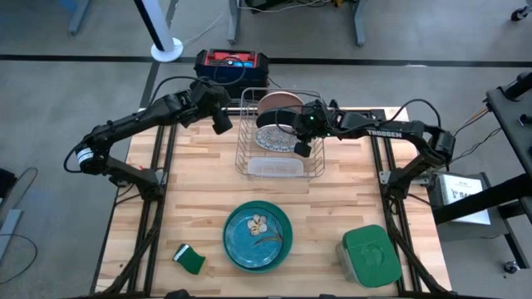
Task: Sort dishes
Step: Put the white patterned plate in the dishwasher rack, then put the blue plate in the dishwasher rack
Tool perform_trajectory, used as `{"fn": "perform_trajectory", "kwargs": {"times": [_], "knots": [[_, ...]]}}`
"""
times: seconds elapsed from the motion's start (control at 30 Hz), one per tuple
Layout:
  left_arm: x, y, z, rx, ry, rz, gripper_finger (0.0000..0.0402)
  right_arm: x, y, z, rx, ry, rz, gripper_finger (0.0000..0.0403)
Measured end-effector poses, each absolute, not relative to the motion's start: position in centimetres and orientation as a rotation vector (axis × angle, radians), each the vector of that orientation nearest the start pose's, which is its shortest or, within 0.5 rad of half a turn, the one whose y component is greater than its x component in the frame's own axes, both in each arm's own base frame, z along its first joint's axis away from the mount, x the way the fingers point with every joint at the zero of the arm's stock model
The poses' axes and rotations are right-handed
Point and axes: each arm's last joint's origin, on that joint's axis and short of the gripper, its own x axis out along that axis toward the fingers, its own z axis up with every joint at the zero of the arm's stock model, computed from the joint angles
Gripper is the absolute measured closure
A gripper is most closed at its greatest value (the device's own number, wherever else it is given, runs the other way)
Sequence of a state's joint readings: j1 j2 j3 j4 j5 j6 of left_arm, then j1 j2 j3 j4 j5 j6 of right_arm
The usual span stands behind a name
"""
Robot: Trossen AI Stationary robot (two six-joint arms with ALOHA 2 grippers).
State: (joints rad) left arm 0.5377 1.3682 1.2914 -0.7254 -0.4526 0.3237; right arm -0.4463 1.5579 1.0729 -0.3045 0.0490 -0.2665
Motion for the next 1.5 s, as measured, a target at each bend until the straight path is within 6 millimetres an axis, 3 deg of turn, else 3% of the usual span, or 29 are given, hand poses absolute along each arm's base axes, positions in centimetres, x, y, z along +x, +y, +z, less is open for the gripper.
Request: {"fn": "perform_trajectory", "kwargs": {"times": [0.47,0.77,1.3,1.5], "knots": [[23.5,15.5,33.5,0.245,0.975,0.791,0.0159,29.5,-14.3,24.0,-0.063,0.828,-0.379,0.0302],[23.6,15.4,33.5,0.229,0.962,0.75,0.0159,28.5,-13.8,25.0,-0.029,0.839,-0.39,0.0274],[23.9,14.6,33.0,0.129,0.924,0.471,0.0159,25.2,-12.2,27.8,0.015,0.869,-0.398,0.0249],[23.3,12.9,32.0,-0.091,1.006,0.217,0.0159,22.9,-10.8,29.4,0.119,0.881,-0.425,0.0261]]}}
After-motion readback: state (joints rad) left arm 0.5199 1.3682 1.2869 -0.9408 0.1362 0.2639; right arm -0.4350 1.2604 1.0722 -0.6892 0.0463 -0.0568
